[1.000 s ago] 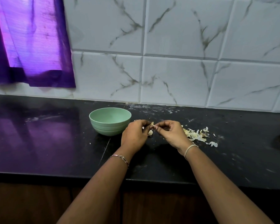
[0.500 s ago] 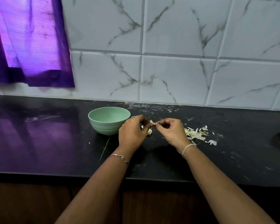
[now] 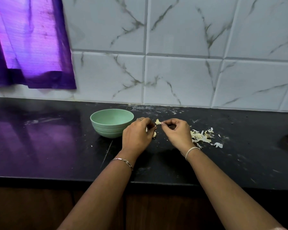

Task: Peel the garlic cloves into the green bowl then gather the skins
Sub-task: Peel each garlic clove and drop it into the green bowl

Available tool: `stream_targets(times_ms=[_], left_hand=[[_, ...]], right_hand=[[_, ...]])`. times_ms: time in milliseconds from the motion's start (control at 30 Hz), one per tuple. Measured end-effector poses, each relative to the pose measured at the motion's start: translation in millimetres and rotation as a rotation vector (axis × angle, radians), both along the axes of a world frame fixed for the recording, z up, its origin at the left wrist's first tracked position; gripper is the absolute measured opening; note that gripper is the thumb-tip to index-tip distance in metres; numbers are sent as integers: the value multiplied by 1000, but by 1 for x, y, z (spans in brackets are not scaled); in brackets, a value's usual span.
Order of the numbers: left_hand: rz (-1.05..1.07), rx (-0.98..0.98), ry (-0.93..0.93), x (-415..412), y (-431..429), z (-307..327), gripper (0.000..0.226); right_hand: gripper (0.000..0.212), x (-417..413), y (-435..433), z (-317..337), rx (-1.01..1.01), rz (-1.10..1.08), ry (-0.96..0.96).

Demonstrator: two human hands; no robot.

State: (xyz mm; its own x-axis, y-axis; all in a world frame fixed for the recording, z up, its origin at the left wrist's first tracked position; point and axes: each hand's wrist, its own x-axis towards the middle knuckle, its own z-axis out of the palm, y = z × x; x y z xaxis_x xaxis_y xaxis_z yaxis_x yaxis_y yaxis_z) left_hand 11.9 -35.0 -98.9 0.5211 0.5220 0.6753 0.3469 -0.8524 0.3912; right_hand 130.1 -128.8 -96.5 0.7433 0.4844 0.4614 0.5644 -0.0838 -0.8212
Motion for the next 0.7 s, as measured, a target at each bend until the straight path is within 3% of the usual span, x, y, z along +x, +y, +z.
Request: stream_targets(times_ms=[200,367,500,700], left_hand=[[-75,-52,93,5,2,-3,10],[-133,-104,94,27,-1,4,12],[-143,-239,31,59,-14,10,21],[-212,-132,132,89,-22,7,17]], right_hand=[[12,5,-2,6,173,-53,154],[14,16,-16,17,427,-264,245],[8,21,-17,17,465,-341,291],[16,23,-8,12,369,-300,246]])
